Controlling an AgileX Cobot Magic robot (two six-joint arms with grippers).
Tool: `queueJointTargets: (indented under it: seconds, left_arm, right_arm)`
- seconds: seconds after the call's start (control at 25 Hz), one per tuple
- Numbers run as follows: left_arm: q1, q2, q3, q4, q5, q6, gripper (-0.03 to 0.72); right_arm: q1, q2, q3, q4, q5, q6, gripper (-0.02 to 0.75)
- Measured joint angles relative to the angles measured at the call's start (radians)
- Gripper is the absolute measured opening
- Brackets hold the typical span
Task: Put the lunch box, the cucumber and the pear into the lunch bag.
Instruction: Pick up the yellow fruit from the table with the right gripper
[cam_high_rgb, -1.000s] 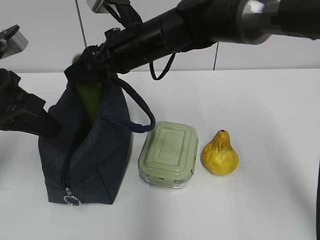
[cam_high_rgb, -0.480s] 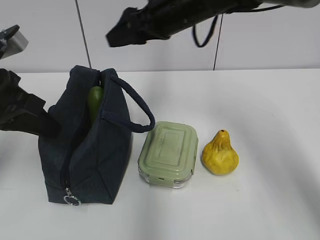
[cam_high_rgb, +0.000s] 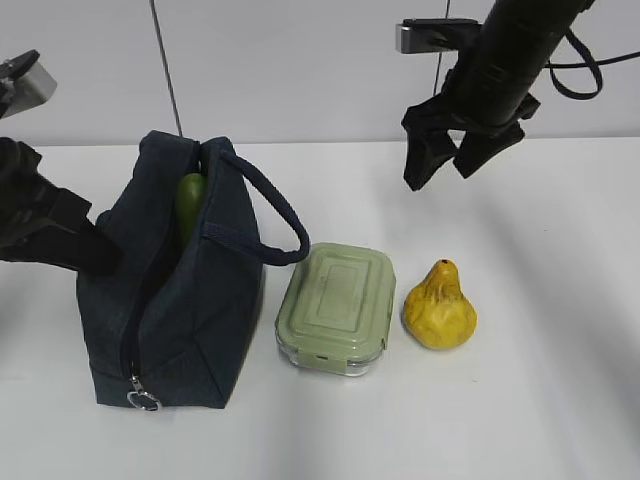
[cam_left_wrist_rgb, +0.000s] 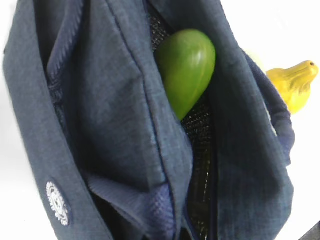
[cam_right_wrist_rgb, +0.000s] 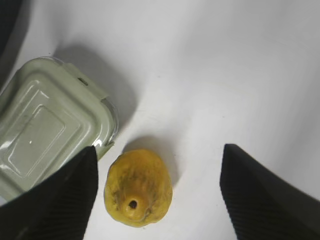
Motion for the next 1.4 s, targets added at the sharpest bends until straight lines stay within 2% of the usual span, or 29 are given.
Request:
queueJointTargets:
  seconds: [0.2, 0.44, 0.6, 0.76, 1.4]
  left_arm:
    - [0.000, 0.000, 0.000, 0.004, 0.000, 0.000, 0.001]
    - [0.000, 0.000, 0.000, 0.008, 0.000, 0.000, 0.001]
    - [0.000, 0.000, 0.000, 0.009, -0.001, 0.000, 0.001]
    - [0.000, 0.000, 0.000, 0.010, -0.001, 0.000, 0.001]
    - [0.000, 0.000, 0.000, 0.013, -0.003, 0.000, 0.001]
  right_arm:
    - [0.008, -0.001, 0.024, -0.015, 0.004, 0.076, 0.580]
    - [0.033, -0.017, 0.186, -0.039, 0.002, 0.093, 0.578]
    - [0.037, -0.035, 0.259, -0.041, 0.002, 0.090, 0.534]
    - [0.037, -0.036, 0.272, -0.016, 0.000, 0.064, 0.505]
    - [0.037, 0.004, 0.272, 0.035, -0.002, 0.031, 0.497]
